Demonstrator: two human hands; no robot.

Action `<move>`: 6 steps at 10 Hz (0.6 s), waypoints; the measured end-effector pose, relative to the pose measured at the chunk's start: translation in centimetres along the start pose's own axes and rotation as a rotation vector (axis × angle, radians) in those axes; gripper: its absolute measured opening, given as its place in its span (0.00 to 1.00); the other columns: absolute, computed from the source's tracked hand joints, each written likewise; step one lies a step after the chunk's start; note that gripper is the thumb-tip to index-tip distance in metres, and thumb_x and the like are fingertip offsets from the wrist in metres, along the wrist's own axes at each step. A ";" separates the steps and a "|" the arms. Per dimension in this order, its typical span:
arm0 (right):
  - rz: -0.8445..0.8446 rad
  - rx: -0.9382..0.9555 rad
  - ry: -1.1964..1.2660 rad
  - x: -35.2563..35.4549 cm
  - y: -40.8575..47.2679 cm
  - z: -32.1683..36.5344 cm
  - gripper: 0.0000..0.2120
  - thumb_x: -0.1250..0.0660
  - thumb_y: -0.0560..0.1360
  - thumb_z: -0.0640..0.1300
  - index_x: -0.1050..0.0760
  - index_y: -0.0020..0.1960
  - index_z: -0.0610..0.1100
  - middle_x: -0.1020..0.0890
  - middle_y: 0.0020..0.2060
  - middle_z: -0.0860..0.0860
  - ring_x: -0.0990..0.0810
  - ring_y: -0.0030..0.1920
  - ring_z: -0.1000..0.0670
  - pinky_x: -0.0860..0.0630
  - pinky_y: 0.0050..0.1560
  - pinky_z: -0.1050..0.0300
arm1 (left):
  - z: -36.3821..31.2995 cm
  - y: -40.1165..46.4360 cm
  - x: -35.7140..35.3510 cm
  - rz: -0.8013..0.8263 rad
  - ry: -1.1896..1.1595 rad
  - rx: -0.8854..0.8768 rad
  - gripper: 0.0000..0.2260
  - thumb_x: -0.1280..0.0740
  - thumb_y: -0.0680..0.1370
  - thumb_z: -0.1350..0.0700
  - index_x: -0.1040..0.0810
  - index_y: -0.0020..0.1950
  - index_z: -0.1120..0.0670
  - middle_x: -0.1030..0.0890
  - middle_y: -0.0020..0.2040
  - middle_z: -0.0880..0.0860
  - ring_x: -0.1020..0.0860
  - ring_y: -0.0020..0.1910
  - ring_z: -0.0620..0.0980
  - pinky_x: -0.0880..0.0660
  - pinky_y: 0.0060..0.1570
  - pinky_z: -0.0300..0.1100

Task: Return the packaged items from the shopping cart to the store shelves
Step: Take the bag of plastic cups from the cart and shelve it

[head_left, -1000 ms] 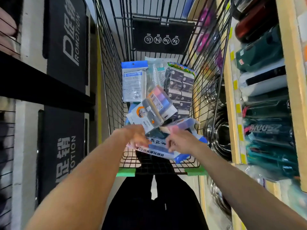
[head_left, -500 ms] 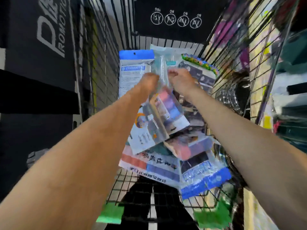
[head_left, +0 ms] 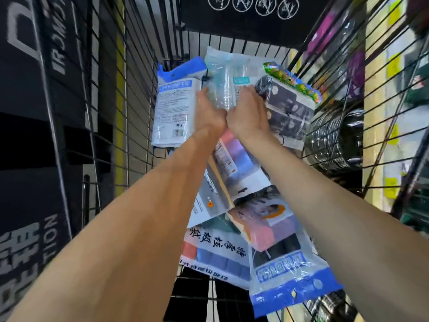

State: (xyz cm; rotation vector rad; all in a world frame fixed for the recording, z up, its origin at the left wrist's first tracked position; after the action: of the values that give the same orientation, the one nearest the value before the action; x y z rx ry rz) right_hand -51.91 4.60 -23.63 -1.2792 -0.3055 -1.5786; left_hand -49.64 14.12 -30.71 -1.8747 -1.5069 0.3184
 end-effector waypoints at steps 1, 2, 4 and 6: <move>0.000 0.072 -0.204 0.4 -0.4 0.5 0.24 0.35 0.76 0.33 0.34 0.70 0.33 0.36 0.74 0.36 0.22 0.62 0.37 0.25 0.59 0.48 | -0.9 0.6 0.5 0.009 0.047 -0.013 0.39 0.33 0.69 0.61 0.44 0.75 0.44 0.24 0.66 0.56 0.23 0.63 0.57 0.26 0.63 0.56; 0.031 0.177 -0.421 1.1 -1.0 1.2 0.13 0.32 0.77 0.38 0.23 0.61 0.37 0.26 0.62 0.37 0.20 0.56 0.38 0.23 0.48 0.50 | -1.9 0.1 4.2 -0.048 0.158 0.066 0.30 0.35 0.77 0.56 0.39 0.77 0.57 0.31 0.73 0.58 0.30 0.71 0.57 0.31 0.68 0.49; 0.100 0.411 -0.748 3.5 -2.0 2.1 0.16 0.39 0.81 0.52 0.20 0.56 0.41 0.18 0.53 0.41 0.19 0.55 0.39 0.34 0.45 0.53 | -0.6 1.2 6.4 -0.004 0.497 0.107 0.29 0.30 0.76 0.52 0.35 0.73 0.59 0.29 0.68 0.56 0.27 0.66 0.56 0.28 0.57 0.44; 0.216 0.553 -0.750 3.6 -0.9 1.6 0.09 0.37 0.72 0.33 0.20 0.49 0.37 0.18 0.48 0.39 0.19 0.52 0.37 0.31 0.44 0.49 | -1.0 3.7 4.8 0.088 0.434 0.161 0.40 0.23 0.71 0.53 0.41 0.77 0.57 0.24 0.64 0.55 0.24 0.63 0.54 0.27 0.53 0.42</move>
State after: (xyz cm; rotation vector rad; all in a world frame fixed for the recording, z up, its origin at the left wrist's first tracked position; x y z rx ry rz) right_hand -51.33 4.17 -19.61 -1.3457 -0.9632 -0.6974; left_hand -44.86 17.95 -31.34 -1.7456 -1.0775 0.0613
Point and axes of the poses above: each hand's wrist, its own y-axis towards the middle knuckle, its own x-axis out of the back of the hand, z = x × y, the point moved 5 cm from there along y, towards the middle knuckle
